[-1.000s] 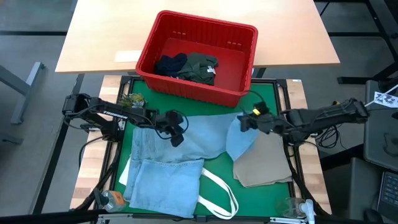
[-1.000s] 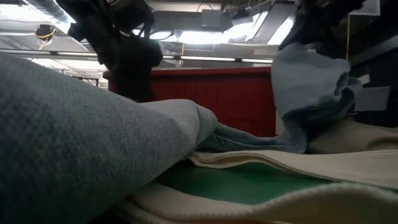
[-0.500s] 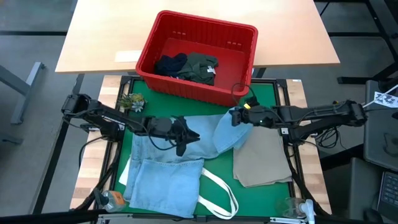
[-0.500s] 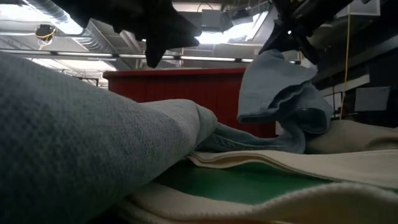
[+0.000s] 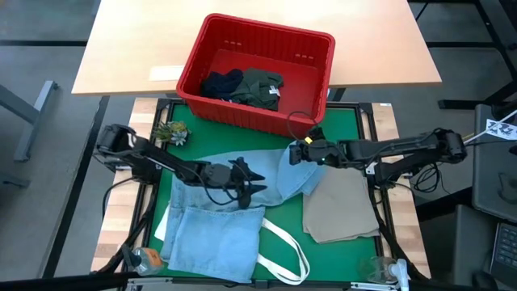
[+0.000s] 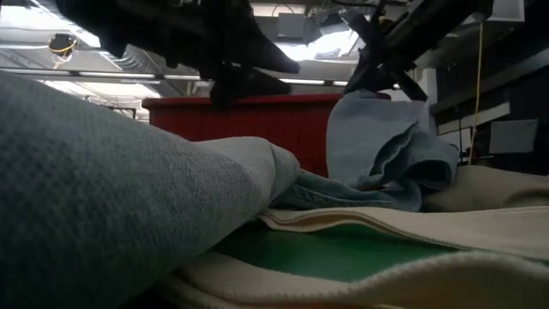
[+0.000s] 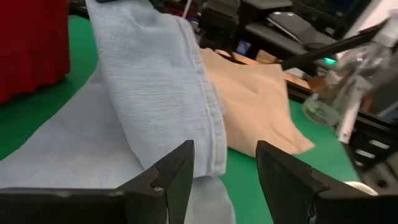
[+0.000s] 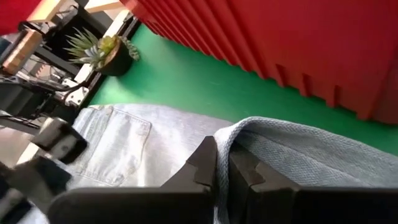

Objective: Fold Laundry from Bin
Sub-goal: Fold the light blue pants

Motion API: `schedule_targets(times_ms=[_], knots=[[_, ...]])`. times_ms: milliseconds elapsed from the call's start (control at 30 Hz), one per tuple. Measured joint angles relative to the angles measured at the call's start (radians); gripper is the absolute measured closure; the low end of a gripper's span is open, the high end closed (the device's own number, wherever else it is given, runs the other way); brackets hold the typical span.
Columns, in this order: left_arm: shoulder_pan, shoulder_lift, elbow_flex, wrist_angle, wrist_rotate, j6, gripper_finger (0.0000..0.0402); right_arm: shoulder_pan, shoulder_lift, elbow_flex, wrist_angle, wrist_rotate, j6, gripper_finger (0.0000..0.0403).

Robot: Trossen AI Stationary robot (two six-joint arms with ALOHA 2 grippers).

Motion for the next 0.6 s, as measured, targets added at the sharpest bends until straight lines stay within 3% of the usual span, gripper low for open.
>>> schedule_targets(times_ms=[200,400,600], knots=[[-0.023,0.103,0.05,0.04,-0.051,0.01,0.0233,0.0,0.036,0.0,0.055,0.042,0.0,0.0388],[-0.055,0.234,0.167,0.036,-0.058,0.173,0.0233,0.0,0.047,0.0,0.058,0.06,0.0,0.0388],[-0.07,0.357,0.28,0.014,-0.147,0.237,0.0233,0.0,0.047,0.0,0.057,0.061,0.0,0.0388]])
